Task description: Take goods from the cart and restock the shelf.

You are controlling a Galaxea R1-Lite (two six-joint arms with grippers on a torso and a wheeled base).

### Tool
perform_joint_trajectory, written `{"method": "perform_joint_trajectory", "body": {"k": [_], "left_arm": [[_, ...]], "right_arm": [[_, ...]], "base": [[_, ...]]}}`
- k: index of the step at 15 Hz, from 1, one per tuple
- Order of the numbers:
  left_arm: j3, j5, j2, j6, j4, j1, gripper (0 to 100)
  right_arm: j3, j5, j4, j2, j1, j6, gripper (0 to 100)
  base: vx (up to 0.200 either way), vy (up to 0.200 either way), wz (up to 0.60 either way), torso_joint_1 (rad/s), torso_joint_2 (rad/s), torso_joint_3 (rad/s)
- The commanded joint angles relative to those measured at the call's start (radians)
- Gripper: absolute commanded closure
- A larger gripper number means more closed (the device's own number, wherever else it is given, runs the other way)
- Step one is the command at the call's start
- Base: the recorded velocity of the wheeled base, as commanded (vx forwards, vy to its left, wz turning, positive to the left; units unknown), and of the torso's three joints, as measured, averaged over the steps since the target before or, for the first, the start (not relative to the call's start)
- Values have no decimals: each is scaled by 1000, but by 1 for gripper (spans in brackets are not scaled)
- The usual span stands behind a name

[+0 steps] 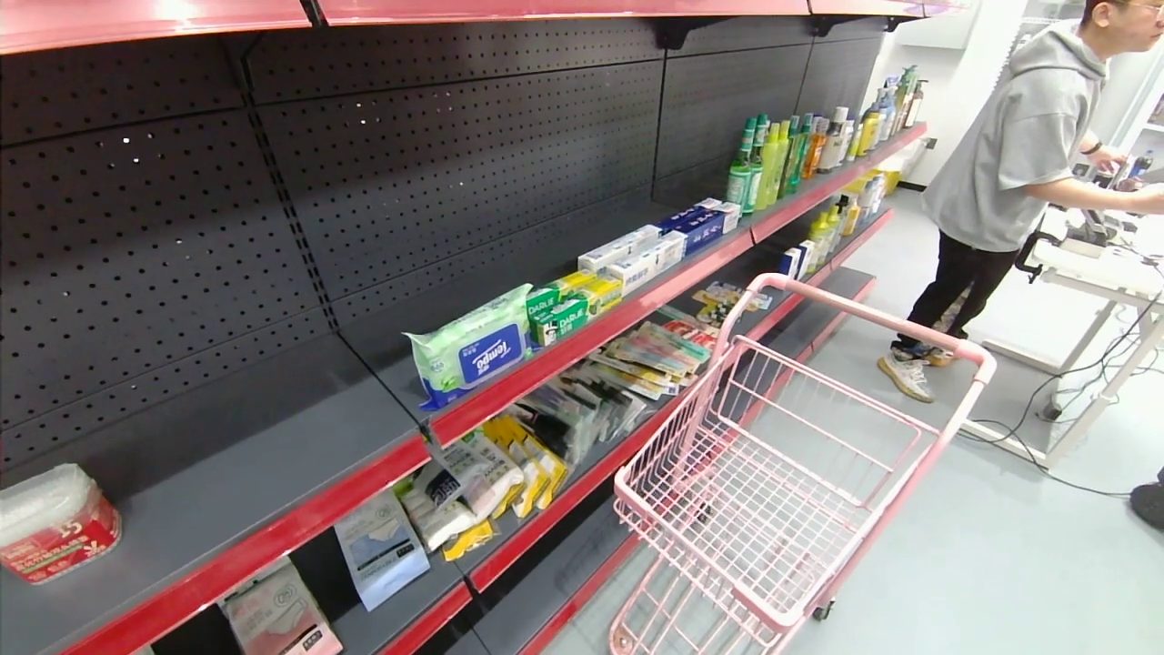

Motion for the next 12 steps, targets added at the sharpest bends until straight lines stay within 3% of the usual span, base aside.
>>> {"method": "perform_joint_trajectory", "body": {"k": [1,5,12], "left_arm": [[0,0,1,0,0,-1,0],[0,0,1,0,0,0,0],[0,0,1,0,0,-1,0]], "right_arm": [[0,-1,1,6,-2,-5,100],[20,-11,-8,7,-8,-31,100],[60,-10,-113,40,-17,-61,100]], "base": [[0,0,0,100,-232,-129],[0,0,0,50,-105,-57],[0,0,600,8,0,5]]}}
